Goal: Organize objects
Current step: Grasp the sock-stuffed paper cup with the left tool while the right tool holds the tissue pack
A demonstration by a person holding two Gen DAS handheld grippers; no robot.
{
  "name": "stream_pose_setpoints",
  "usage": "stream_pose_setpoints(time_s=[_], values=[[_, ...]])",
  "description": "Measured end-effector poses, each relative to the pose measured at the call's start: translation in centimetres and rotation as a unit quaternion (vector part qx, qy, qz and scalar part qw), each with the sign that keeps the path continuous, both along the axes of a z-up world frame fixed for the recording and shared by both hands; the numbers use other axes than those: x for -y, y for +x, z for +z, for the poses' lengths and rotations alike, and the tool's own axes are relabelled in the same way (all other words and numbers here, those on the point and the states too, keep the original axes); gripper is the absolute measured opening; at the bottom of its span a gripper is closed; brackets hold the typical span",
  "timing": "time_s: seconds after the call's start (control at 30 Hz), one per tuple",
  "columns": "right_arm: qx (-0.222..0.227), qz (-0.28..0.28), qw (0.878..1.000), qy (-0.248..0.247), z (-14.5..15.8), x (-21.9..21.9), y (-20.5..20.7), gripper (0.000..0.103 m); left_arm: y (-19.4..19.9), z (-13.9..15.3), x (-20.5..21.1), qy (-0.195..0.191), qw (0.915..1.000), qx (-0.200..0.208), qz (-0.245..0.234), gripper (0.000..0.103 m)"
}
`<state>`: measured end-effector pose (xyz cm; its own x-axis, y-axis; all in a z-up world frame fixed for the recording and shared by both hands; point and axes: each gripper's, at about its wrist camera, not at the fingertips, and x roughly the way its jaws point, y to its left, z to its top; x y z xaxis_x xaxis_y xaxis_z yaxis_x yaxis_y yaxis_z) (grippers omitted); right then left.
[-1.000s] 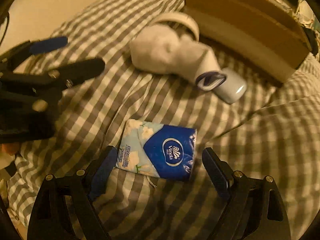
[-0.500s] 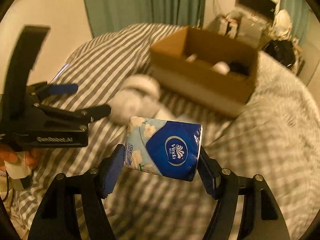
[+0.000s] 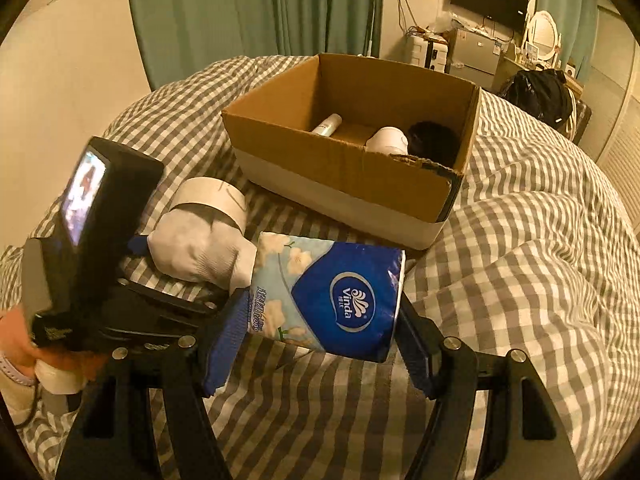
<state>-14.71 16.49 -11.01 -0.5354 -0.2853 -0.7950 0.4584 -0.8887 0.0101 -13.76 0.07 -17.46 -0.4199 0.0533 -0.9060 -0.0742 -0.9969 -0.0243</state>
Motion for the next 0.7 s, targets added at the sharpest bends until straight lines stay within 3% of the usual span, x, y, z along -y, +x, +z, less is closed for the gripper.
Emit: stream_pose_setpoints(time_s=[0.13,0.2,0.7], values=[[-0.003,-0.002,1.000,0.000,-0.4,-0.1,0.2,0.069,0.6,0.6,0.7,0.007,0.9999,-0.003,0.009,0.063],[-0.007,-0.004,1.000,-0.002,-0.1,-0.2,0.6,0.069,1.2,1.1,0.9,0.010,0.9999,-0.004,0.007,0.045],[-0.049,-0.026,0.998,-0.012,4.1,-1.0,5.5,0.069,8.8,6.2,0.9,0.042,0.9985,-0.031,-0.017,0.038]])
